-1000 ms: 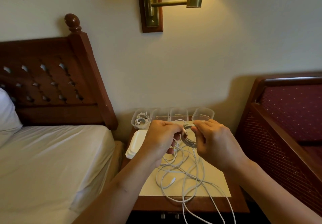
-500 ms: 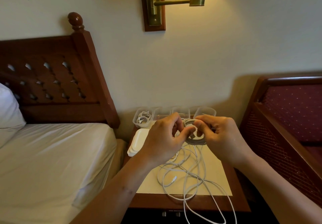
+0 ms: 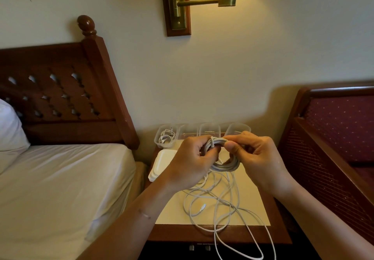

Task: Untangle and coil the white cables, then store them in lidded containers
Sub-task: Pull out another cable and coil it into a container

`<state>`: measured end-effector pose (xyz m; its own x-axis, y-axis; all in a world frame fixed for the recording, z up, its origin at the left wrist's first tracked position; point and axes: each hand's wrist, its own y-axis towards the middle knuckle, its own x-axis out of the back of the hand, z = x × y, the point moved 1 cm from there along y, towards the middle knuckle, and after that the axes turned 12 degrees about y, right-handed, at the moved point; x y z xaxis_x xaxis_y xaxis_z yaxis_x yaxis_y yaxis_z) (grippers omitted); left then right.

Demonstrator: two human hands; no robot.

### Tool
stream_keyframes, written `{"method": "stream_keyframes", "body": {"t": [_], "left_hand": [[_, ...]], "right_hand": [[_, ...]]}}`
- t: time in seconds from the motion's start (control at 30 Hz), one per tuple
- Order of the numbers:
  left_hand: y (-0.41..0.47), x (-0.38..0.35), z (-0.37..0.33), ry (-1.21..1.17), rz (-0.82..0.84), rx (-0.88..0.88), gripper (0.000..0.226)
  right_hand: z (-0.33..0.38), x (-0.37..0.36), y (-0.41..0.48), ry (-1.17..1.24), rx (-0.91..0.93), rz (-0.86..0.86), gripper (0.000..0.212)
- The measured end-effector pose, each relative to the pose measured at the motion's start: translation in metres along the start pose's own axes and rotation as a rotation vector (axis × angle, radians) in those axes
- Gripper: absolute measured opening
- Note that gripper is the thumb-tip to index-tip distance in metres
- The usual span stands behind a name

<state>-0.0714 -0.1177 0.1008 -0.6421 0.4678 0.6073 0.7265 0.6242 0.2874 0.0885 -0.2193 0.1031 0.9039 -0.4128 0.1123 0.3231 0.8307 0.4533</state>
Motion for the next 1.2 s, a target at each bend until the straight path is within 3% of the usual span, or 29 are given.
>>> {"method": "stream_keyframes", "body": {"t": [0.13, 0.2, 0.3, 0.43, 0.57, 0.67, 0.77, 0.83, 0.93, 1.07, 1.2], "left_hand": [[-0.007, 0.003, -0.001, -0.095, 0.067, 0.0, 0.043], [-0.008, 0.008, -0.001, -0.277, 0.121, 0.017, 0.053], [-0.01, 0.015, 0.002, -0.686, 0.195, 0.065, 0.047], [-0.013, 0.011, 0.001, -1.028, 0.407, 0.056, 0.035], [-0.025, -0.008, -0.001, -1.261, 0.497, 0.115, 0.026], [-0.029, -0.013, 0.0, -1.189, 0.488, 0.149, 0.031], [-0.027, -0.002, 0.006, -1.005, 0.504, 0.209, 0.039], [-0.024, 0.011, 0.012, -0.842, 0.543, 0.196, 0.036], [-0.021, 0.025, 0.019, -0.711, 0.567, 0.165, 0.028], [-0.019, 0.023, 0.022, -0.804, 0.524, 0.197, 0.026], [-0.019, 0.019, 0.028, -0.64, 0.494, 0.215, 0.021]], "right_hand": [[-0.004, 0.002, -0.002, 0.097, 0.028, -0.058, 0.017], [-0.006, 0.006, -0.003, 0.103, 0.045, -0.048, 0.015], [-0.004, 0.006, -0.003, 0.132, 0.024, -0.026, 0.015], [0.0, 0.0, -0.006, 0.301, -0.033, -0.036, 0.017], [-0.001, -0.003, -0.015, 0.421, -0.098, 0.037, 0.019], [0.0, -0.001, -0.018, 0.315, -0.085, 0.097, 0.018], [0.002, 0.008, -0.016, -0.224, 0.223, 0.189, 0.022], [0.004, 0.014, -0.015, -0.427, 0.335, 0.252, 0.022], [0.009, 0.018, -0.014, -0.505, 0.399, 0.262, 0.013], [0.013, 0.022, -0.009, -0.639, 0.483, 0.254, 0.024], [0.006, 0.023, -0.009, -0.826, 0.488, 0.455, 0.023]]}}
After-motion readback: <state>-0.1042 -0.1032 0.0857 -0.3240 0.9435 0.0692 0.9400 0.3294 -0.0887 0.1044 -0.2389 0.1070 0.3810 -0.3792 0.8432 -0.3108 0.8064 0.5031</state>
